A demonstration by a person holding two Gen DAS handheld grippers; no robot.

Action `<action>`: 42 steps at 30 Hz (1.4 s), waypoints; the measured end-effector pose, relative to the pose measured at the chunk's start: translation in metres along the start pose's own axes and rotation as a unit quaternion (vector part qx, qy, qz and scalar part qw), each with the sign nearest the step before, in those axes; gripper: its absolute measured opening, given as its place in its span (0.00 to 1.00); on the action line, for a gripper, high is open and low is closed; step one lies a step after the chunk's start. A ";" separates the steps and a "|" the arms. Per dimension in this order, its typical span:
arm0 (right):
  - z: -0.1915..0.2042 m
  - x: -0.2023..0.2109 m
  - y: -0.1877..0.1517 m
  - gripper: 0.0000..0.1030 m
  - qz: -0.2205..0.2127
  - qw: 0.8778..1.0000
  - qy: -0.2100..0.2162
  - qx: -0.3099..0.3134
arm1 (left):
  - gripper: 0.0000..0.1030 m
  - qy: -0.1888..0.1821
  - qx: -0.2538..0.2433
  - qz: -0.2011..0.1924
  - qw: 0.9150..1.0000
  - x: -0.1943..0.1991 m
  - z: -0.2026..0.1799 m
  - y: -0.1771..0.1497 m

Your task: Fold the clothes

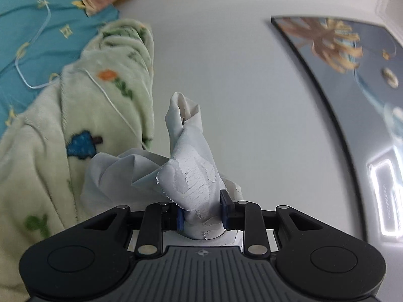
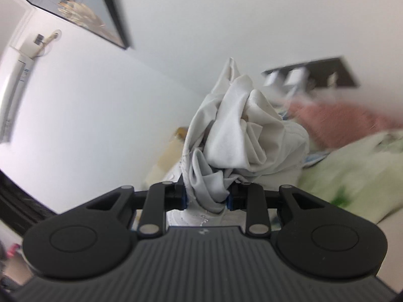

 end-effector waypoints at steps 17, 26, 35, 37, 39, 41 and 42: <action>-0.086 0.048 -0.063 0.32 0.075 0.993 -0.095 -0.016 | 0.58 0.139 -0.173 0.102 0.970 0.017 0.063 -0.075; -0.048 0.108 -0.086 0.33 0.068 0.990 -0.103 0.074 | 0.78 0.176 -0.305 0.071 0.933 0.091 -0.014 -0.132; 0.009 0.164 -0.134 0.59 0.011 0.965 -0.118 0.233 | 0.94 0.186 -0.410 0.006 0.893 0.170 -0.056 -0.207; 0.018 0.175 -0.145 0.69 0.000 0.959 -0.117 0.260 | 0.99 0.189 -0.434 -0.011 0.880 0.186 -0.063 -0.223; 0.026 0.187 -0.156 0.82 -0.015 0.952 -0.115 0.282 | 1.00 0.195 -0.458 -0.024 0.867 0.201 -0.068 -0.237; 0.033 0.197 -0.165 0.81 -0.030 0.947 -0.114 0.300 | 1.00 0.204 -0.472 -0.035 0.857 0.212 -0.069 -0.247; 0.036 0.201 -0.168 0.81 -0.033 0.944 -0.116 0.306 | 1.00 0.210 -0.479 -0.042 0.851 0.217 -0.069 -0.252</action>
Point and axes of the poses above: each gripper's, at about its wrist camera, not at the fingertips, and x roughly against the way its jaws point, z to its left, y to its top, the point moved 2 cm from there along -x, roughly the way its jaws point, and after that the axes turned 6 degrees about x, right-handed, at the moved point
